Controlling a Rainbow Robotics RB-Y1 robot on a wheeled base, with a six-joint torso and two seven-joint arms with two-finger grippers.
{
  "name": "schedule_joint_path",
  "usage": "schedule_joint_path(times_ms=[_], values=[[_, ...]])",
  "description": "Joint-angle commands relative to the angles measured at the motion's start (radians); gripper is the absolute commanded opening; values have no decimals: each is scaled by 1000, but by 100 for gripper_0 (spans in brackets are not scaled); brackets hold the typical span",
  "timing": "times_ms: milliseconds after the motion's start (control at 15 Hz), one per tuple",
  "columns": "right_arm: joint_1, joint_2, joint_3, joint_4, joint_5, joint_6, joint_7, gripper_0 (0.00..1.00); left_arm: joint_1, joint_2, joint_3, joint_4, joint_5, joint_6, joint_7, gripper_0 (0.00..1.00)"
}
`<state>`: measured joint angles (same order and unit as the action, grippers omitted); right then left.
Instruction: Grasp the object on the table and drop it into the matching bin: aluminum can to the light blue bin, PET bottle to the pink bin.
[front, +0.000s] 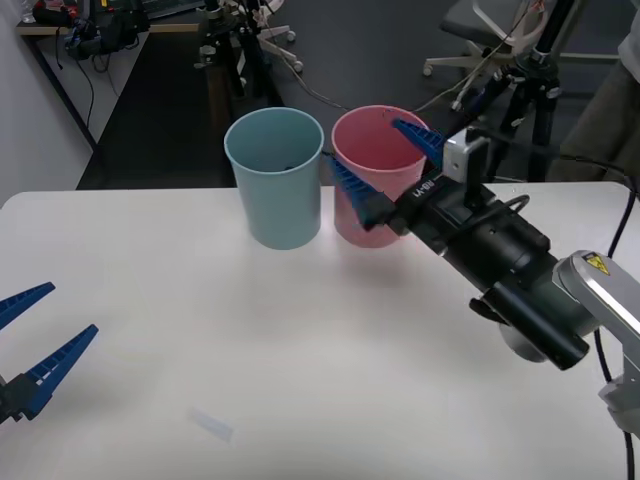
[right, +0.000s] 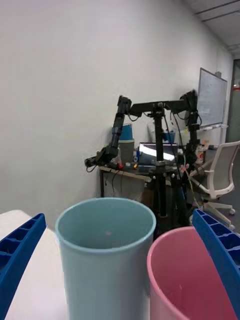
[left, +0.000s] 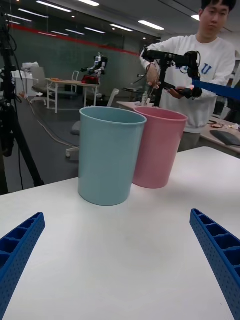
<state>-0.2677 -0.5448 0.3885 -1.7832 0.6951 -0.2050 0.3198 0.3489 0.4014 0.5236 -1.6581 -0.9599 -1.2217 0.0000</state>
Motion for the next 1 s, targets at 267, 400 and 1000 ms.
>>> schedule_joint_path(times_ms=[267,400,1000], values=[[291,-153,-226,-4,-31,-312,-34,100,0,0,0,0,0,0,0,100],[375,-188,-292,-4,-19,-363,-73,100,0,0,0,0,0,0,0,100],[588,-61,-767,-5,330,-769,-492,100,0,0,0,0,0,0,0,100]])
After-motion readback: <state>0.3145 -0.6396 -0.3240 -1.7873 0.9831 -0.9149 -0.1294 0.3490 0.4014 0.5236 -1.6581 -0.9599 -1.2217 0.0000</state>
